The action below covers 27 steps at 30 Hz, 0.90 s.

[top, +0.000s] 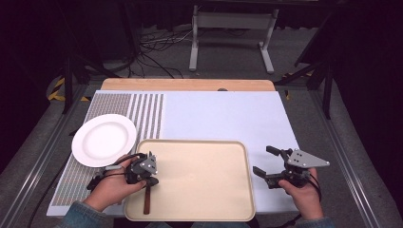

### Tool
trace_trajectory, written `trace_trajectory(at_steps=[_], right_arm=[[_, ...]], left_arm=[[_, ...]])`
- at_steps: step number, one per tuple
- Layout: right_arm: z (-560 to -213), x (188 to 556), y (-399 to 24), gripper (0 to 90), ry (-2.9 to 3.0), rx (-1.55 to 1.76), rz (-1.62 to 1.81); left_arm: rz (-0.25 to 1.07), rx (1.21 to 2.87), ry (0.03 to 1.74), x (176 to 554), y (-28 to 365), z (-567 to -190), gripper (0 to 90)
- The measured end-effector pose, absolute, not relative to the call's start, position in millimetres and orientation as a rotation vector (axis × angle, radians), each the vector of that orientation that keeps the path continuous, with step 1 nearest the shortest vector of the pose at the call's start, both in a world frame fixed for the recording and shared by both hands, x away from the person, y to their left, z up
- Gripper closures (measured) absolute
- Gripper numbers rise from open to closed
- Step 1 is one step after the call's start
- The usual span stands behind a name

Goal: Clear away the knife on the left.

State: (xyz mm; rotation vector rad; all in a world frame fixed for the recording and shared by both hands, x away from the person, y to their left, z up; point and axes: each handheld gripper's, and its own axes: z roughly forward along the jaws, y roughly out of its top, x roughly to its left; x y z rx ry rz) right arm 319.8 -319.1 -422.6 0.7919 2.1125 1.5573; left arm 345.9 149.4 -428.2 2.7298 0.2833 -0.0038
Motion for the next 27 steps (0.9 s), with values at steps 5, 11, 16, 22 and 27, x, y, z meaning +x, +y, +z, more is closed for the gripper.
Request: trace_trajectory(at_steps=[5, 11, 16, 22, 27], right_arm=[[-422.7, 319.7, -318.2, 8.0, 2.116, 0.79, 1.556], [-422.6, 319.9, -318.3, 8.0, 2.114, 0.793, 1.558], [-423.0, 320.2, -317.8, 8.0, 2.117, 0.793, 1.557], [-422.4, 320.0, -318.0, 8.0, 2.112, 0.793, 1.562], [-422.1, 319.8, -318.1, 8.0, 2.111, 0.793, 1.563]], left_arm=[[0.0, 2.762, 0.291, 344.2, 150.5, -429.2, 90.0], [-0.001, 2.752, 0.318, 346.3, 154.9, -429.3, 90.0], [-0.005, 2.749, 0.324, 346.7, 155.3, -429.0, 90.0], [-0.01, 2.691, 0.326, 346.8, 156.9, -425.2, 83.9], [0.004, 2.666, 0.342, 347.5, 158.3, -420.5, 80.8]])
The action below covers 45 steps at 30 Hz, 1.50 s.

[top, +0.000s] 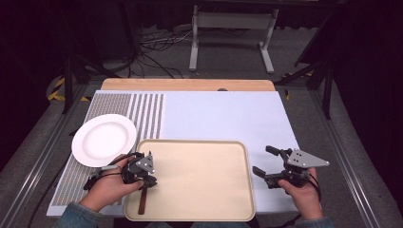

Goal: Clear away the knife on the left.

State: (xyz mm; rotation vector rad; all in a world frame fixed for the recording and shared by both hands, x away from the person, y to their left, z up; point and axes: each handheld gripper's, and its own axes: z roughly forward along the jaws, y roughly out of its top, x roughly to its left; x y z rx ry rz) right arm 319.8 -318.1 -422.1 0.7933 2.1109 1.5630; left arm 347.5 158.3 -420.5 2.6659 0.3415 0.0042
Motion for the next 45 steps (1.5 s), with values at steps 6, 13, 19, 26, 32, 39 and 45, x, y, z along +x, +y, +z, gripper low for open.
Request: trace_trajectory(at_steps=[6, 13, 19, 26, 32, 39, 45], right_arm=[[-423, 321, -318, 8.0, 2.114, 0.792, 1.558], [-422, 320, -319, 8.0, 2.114, 0.791, 1.557], [-423, 320, -318, 7.9, 2.115, 0.789, 1.557], [-422, 319, -319, 7.8, 2.106, 0.792, 1.556], [-422, 319, -319, 7.8, 2.106, 0.788, 1.553], [-421, 318, -319, 7.7, 2.097, 0.791, 1.555], [-420, 318, -320, 7.6, 2.088, 0.791, 1.559]], left_arm=[[0.017, 2.622, 0.355, 348, 162, -412, 71.9], [0.057, 2.539, 0.412, 345, 169, -401, 55.9], [0.148, 2.431, 0.45, 342, 176, -395, 23.5], [0.205, 2.307, 0.482, 339, 189, -388, 12.7], [0.242, 2.21, 0.51, 336, 204, -385, 11.1], [0.317, 2.077, 0.531, 331, 224, -385, 9.3], [0.337, 1.953, 0.538, 329, 244, -388, 8.5]])
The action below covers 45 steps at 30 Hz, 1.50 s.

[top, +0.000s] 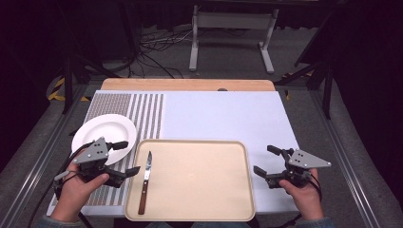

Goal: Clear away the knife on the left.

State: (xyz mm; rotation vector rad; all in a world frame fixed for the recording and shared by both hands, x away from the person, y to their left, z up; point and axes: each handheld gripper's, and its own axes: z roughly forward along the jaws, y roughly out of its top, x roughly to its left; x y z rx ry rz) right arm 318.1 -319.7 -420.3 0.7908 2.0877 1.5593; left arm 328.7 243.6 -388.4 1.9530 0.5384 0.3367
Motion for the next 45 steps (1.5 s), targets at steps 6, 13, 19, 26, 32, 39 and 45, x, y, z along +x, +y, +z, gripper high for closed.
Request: trace_trajectory(at_steps=[6, 13, 19, 26, 32, 39, 45], right_arm=[[-419, 317, -320, 7.6, 2.083, 0.788, 1.562], [-419, 318, -321, 7.6, 2.076, 0.785, 1.564], [-419, 318, -321, 7.5, 2.076, 0.789, 1.562], [-421, 317, -322, 7.5, 2.077, 0.787, 1.558], [-423, 317, -322, 7.5, 2.076, 0.79, 1.553], [-426, 318, -323, 7.5, 2.076, 0.796, 1.552], [-428, 318, -325, 7.5, 2.075, 0.805, 1.555]], left_arm=[[0.352, 1.858, 0.582, 326, 262, -401, 7.3], [0.393, 1.814, 0.627, 321, 275, -414, 4.8], [0.422, 1.801, 0.672, 317, 286, -425, 4.6], [0.448, 1.789, 0.713, 315, 299, -441, 4.5], [0.438, 1.78, 0.746, 317, 305, -453, 4.4], [0.438, 1.809, 0.753, 318, 305, -462, 4.2], [0.429, 1.843, 0.738, 317, 303, -465, 4.4]])
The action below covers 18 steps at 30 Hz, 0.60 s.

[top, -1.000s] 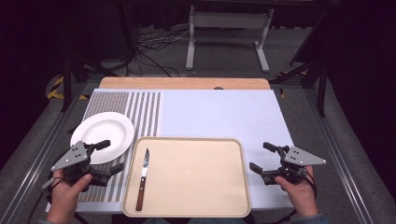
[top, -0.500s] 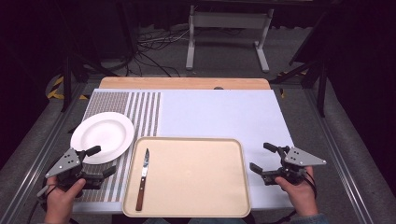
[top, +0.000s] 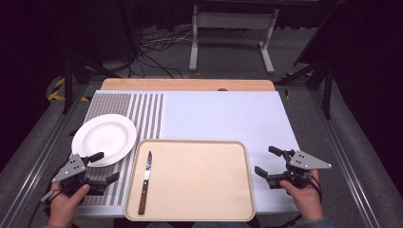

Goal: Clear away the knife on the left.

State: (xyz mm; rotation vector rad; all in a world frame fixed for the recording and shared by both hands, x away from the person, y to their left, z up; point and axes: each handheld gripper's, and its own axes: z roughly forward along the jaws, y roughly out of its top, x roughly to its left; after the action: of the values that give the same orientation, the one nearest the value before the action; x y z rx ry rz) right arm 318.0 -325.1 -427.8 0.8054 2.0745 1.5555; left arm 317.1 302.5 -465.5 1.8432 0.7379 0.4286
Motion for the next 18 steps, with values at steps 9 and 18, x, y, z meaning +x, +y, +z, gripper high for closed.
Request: trace_trajectory(at_steps=[9, 18], right_arm=[[-427.2, 317.1, -325.6, 7.5, 2.07, 0.807, 1.56], [-427.7, 316.9, -325.5, 7.5, 2.069, 0.81, 1.558]], left_arm=[[0.412, 1.82, 0.761, 316.8, 300.9, -465.6, 4.1], [0.4, 1.783, 0.788, 317.2, 300.9, -465.5, 3.8]])
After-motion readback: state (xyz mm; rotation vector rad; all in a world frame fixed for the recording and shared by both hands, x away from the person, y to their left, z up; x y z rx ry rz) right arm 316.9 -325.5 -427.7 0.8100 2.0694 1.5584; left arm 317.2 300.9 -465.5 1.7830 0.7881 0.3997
